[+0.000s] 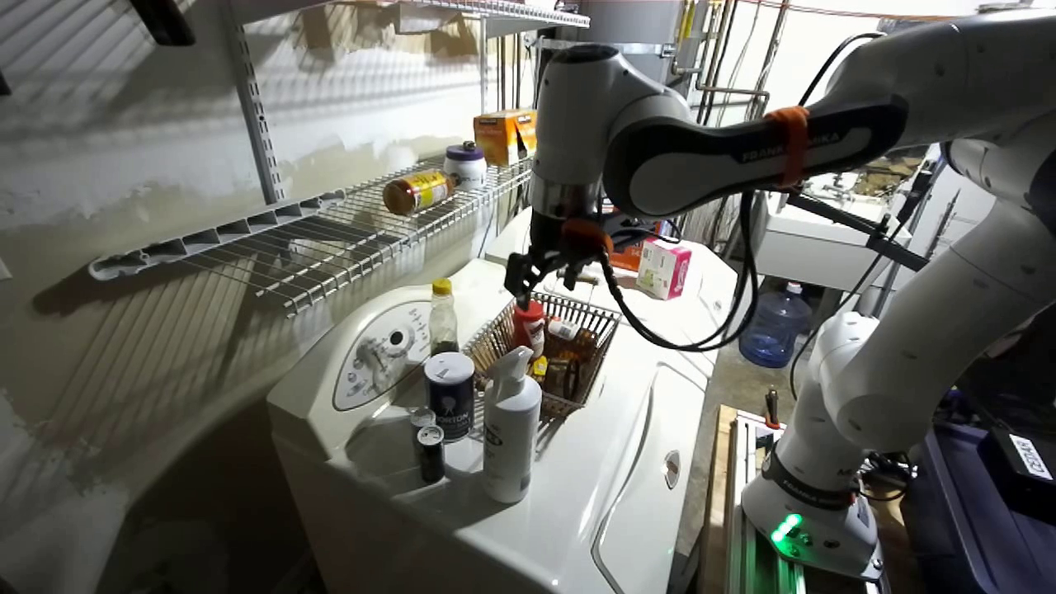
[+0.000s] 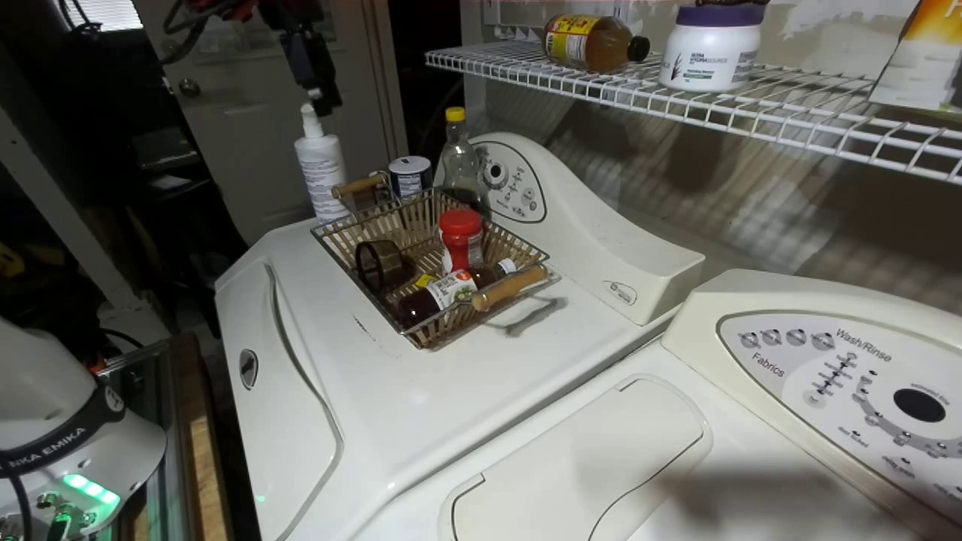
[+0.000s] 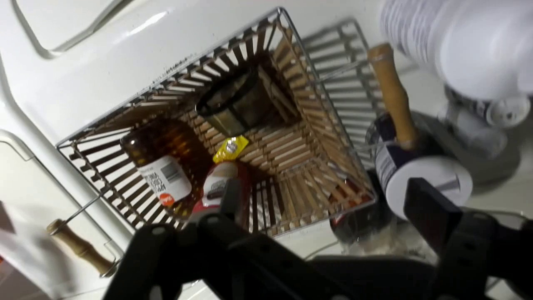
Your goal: Place the vinegar bottle on the bottom shelf upright.
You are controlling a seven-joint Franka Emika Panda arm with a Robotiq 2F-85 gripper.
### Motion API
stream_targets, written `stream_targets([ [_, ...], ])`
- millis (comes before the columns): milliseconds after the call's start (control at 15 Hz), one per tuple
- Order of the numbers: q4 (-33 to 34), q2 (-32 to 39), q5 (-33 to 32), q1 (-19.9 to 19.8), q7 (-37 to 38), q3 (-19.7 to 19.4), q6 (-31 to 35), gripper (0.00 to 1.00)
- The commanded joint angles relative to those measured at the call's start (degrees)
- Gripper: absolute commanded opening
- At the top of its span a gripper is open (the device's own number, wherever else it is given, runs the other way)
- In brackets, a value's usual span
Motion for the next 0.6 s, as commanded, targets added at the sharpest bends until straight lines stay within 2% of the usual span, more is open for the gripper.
stream_targets([
  [0,10.0,6.8,-6.1,-1.8,9.5,-0.1,2.4,1.0],
  [333,23.6,16.5,-17.9,-1.2,21.5,-0.7,2.4,1.0],
  [400,26.3,18.4,-19.1,-0.5,22.3,-1.3,1.2,1.0],
  [533,27.5,18.4,-20.0,2.1,22.6,-1.4,-0.5,1.0],
])
